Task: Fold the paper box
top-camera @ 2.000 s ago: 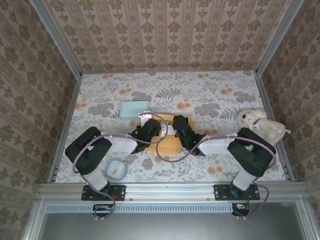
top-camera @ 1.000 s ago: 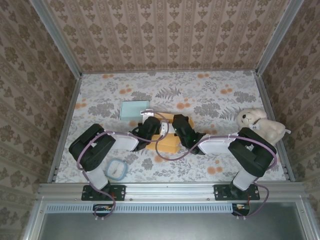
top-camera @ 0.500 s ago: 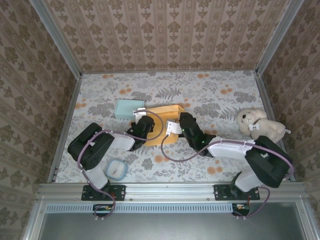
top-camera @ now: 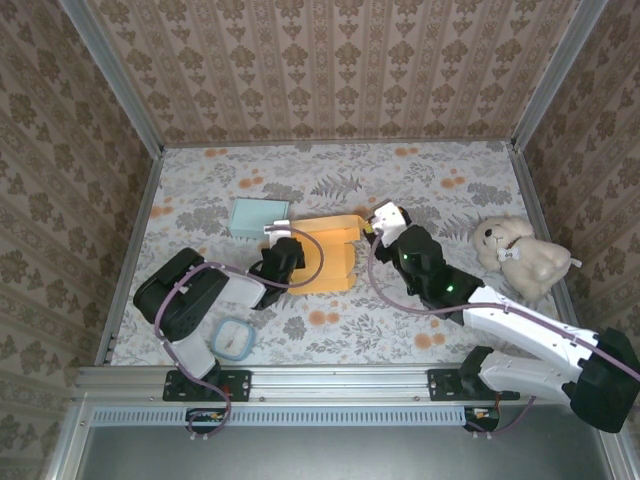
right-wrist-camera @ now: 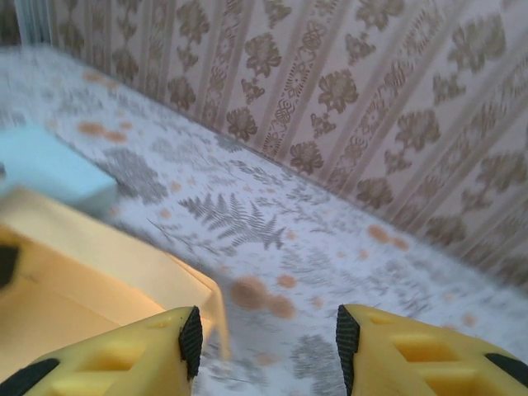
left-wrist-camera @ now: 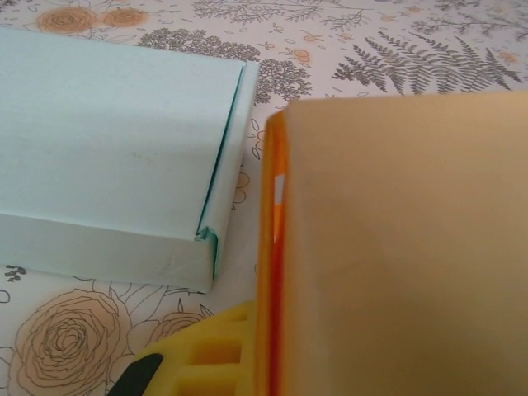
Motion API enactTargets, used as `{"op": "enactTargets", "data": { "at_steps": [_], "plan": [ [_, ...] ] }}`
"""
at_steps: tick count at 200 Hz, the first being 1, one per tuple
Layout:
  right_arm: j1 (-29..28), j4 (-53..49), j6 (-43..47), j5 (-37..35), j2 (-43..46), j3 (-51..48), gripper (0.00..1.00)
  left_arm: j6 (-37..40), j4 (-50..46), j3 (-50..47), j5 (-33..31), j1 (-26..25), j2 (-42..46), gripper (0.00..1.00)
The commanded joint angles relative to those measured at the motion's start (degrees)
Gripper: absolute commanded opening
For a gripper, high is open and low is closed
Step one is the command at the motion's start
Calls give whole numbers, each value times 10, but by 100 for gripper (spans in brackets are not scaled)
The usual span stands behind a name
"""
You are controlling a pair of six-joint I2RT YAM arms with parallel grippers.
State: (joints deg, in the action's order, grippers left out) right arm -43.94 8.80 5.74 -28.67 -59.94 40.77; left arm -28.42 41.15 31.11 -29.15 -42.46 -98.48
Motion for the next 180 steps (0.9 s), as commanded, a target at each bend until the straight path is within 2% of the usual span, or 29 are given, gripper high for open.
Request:
{"op": "enactTargets", "data": {
  "at_steps": [1, 21, 66, 117, 180],
  "plan": [
    [4, -66, -239, 32, -15, 12, 50, 7, 18, -16, 29, -13, 3, 0],
    [4, -64, -293, 71, -57, 31, 50, 15, 14, -12, 8, -28, 3, 0],
    [6, -20, -336, 144, -169, 68, 52, 22, 8, -6, -14, -44, 3, 0],
    [10, 3, -369, 138, -247, 70, 53, 21, -20, 9, -29, -47, -4, 0],
    [33, 31, -372, 139, -251, 47, 54, 28, -35, 24, -22, -51, -13, 0]
  ]
}}
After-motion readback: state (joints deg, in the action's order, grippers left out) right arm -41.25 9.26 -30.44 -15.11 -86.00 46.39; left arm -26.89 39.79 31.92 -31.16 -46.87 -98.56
